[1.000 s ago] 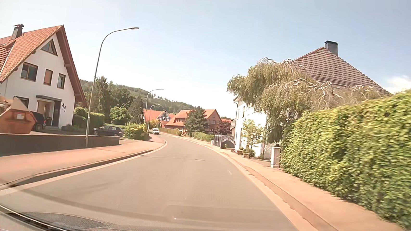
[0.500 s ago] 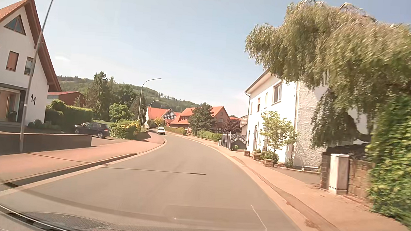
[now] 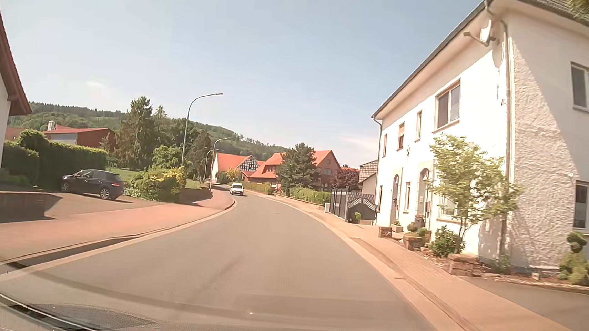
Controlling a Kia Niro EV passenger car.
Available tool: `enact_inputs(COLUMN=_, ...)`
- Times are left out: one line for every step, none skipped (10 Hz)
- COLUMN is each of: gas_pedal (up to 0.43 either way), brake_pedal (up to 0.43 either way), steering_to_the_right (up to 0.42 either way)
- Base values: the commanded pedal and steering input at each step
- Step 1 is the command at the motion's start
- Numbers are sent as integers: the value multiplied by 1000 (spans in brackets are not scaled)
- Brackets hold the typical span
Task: Follow the waypoints while adhering to traffic rules and regulations
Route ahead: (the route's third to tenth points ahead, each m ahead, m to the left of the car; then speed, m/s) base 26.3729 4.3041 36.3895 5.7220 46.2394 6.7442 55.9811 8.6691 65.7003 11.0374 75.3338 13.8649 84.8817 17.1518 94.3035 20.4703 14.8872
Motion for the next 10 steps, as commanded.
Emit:
enact_inputs(gas_pedal=169, brake_pedal=0, steering_to_the_right=-16)
enact_inputs(gas_pedal=169, brake_pedal=0, steering_to_the_right=-14)
enact_inputs(gas_pedal=169, brake_pedal=0, steering_to_the_right=-13)
enact_inputs(gas_pedal=169, brake_pedal=0, steering_to_the_right=-12)
enact_inputs(gas_pedal=169, brake_pedal=0, steering_to_the_right=-12)
enact_inputs(gas_pedal=169, brake_pedal=0, steering_to_the_right=-12)
enact_inputs(gas_pedal=169, brake_pedal=0, steering_to_the_right=-14)
enact_inputs(gas_pedal=169, brake_pedal=0, steering_to_the_right=-15)
enact_inputs(gas_pedal=169, brake_pedal=0, steering_to_the_right=-16)
enact_inputs(gas_pedal=169, brake_pedal=0, steering_to_the_right=-16)
